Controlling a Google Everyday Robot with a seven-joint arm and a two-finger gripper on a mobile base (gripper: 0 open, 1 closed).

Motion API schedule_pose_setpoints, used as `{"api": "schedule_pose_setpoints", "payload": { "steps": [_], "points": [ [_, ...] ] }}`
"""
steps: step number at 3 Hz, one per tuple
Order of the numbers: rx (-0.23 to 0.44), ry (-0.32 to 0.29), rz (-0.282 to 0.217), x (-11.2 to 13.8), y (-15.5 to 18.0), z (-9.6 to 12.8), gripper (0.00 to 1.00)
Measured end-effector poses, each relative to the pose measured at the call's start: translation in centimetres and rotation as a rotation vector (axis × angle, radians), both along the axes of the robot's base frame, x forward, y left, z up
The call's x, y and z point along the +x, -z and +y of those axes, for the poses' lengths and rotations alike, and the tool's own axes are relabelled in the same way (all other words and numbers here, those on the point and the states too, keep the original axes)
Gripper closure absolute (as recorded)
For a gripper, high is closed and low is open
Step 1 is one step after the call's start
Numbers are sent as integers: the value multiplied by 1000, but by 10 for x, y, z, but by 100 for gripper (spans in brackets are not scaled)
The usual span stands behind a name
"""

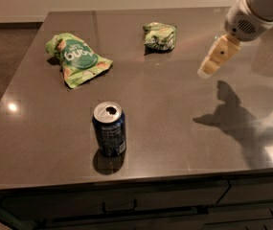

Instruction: Move green jalapeno chip bag near pepsi can

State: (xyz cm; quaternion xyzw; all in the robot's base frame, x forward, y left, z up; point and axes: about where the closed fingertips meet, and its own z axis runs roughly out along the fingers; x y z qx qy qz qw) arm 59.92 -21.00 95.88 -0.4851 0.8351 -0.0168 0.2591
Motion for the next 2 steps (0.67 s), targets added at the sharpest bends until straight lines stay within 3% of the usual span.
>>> {"api": "schedule_pose_setpoints", "payload": {
  "steps": [2],
  "points": [
    [103,132,-64,63,15,13,0]
  ]
}}
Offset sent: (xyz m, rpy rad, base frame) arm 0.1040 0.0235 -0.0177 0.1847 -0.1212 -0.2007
